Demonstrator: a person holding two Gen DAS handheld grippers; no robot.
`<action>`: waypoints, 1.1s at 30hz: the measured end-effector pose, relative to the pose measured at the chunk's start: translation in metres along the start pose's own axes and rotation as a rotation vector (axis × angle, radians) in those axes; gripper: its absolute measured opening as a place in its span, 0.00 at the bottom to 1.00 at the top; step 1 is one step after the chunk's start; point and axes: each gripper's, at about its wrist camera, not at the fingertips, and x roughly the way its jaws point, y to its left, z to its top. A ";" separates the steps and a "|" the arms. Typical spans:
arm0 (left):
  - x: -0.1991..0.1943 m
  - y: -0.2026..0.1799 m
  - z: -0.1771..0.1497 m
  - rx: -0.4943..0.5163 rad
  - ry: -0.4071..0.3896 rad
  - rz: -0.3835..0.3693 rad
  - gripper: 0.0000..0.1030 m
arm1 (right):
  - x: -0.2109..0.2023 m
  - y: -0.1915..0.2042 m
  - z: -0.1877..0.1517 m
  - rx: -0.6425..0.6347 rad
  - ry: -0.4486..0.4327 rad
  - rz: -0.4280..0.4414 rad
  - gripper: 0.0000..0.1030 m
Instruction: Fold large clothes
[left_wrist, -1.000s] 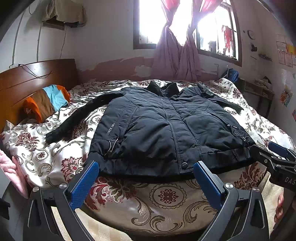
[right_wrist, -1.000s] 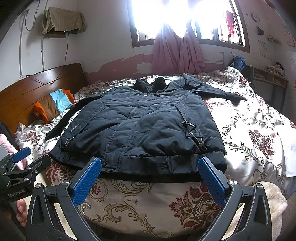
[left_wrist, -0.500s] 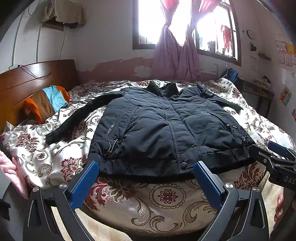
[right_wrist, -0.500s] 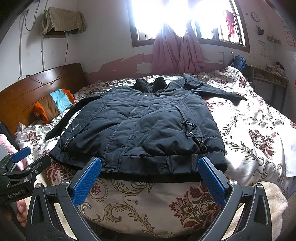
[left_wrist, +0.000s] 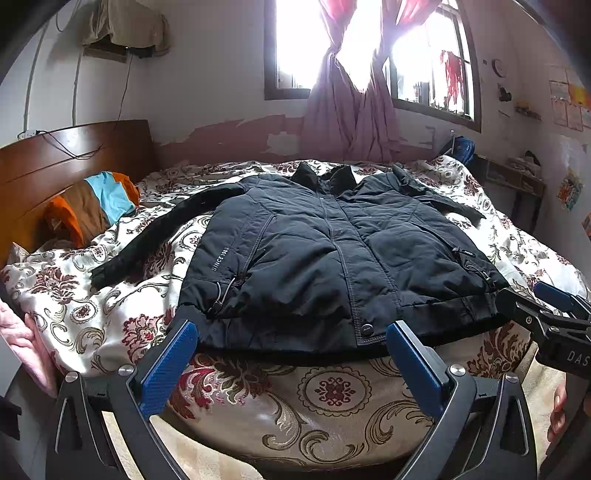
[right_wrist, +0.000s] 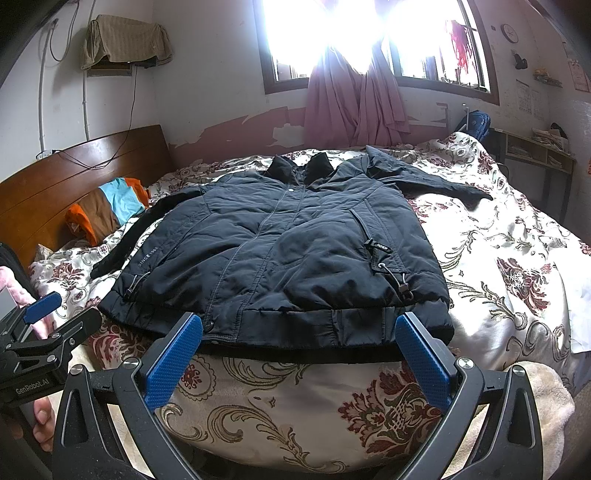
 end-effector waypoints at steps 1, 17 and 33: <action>0.000 0.000 0.000 0.000 -0.001 0.000 1.00 | 0.000 0.000 0.000 0.000 0.000 0.000 0.99; 0.000 0.000 0.000 0.002 -0.002 0.001 1.00 | 0.000 0.000 0.000 0.000 0.001 0.000 0.99; 0.000 -0.001 0.000 -0.008 -0.005 0.005 1.00 | 0.001 -0.002 0.003 0.001 0.002 0.000 0.99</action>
